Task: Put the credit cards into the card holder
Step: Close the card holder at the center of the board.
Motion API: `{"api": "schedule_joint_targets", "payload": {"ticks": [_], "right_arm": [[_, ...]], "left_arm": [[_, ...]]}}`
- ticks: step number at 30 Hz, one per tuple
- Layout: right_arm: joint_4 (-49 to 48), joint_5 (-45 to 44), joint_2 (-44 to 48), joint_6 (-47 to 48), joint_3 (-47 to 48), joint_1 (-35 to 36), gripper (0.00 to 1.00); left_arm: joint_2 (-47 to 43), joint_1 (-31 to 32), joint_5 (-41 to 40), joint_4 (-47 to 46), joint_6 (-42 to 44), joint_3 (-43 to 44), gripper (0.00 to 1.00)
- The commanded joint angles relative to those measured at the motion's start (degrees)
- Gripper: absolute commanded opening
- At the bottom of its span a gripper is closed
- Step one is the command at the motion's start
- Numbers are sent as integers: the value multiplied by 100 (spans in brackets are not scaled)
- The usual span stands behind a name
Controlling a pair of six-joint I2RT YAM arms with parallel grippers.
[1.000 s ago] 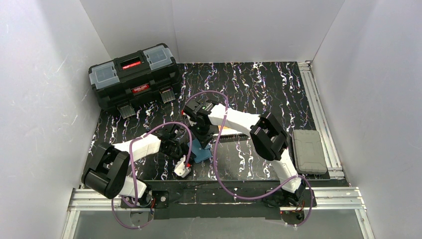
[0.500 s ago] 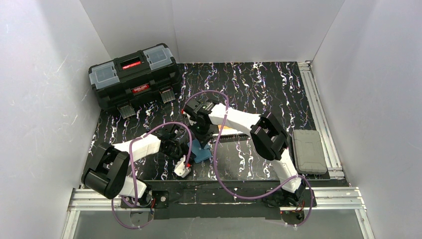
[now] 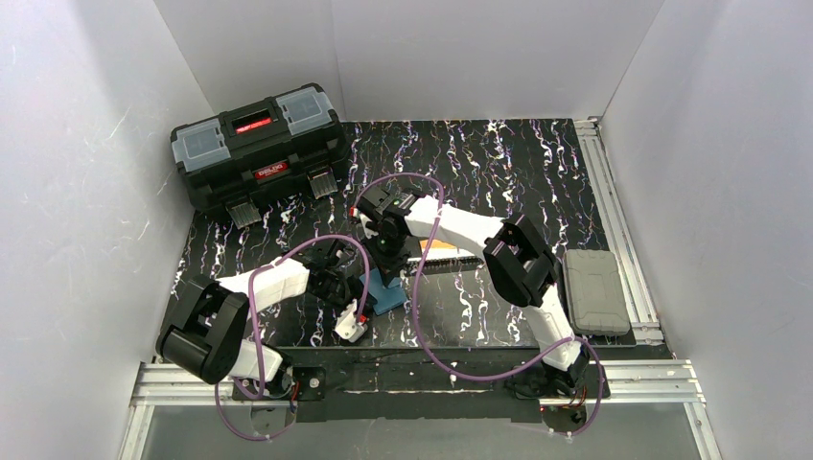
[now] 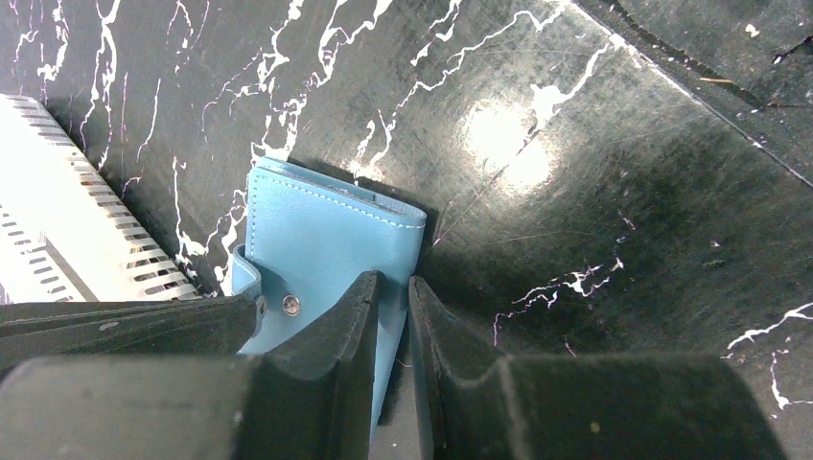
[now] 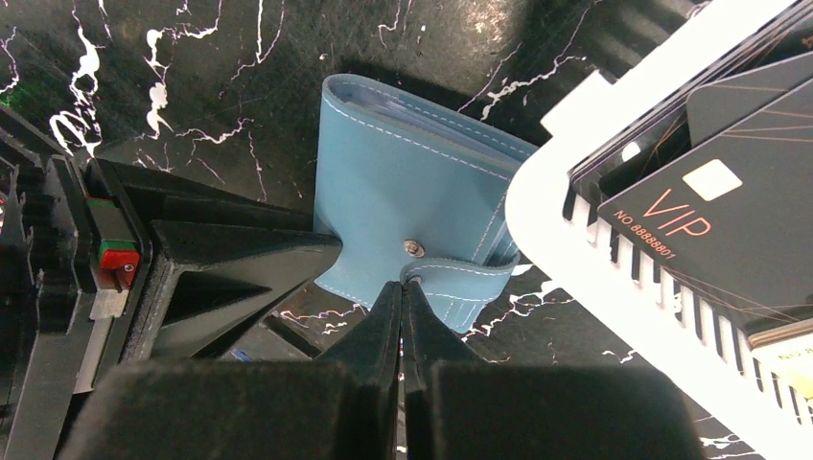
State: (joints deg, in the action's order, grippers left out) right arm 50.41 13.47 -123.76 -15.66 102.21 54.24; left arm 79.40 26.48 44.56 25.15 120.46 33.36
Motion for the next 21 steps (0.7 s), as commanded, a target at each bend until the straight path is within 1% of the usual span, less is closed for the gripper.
{"api": "schedule_joint_targets", "payload": {"ticks": [1,13,21], "right_arm": [[-103,278,14,44,16,15,1],[-146,305,-273,13,170,17,1],[-249,300,-306,-32,154,17,1]], "left_arm": [[-39,24,-88,465,1734,-129,15],[-33,24,-80,439,1708,-142,15],[-45,24,-90,443,1673,-146,15]]}}
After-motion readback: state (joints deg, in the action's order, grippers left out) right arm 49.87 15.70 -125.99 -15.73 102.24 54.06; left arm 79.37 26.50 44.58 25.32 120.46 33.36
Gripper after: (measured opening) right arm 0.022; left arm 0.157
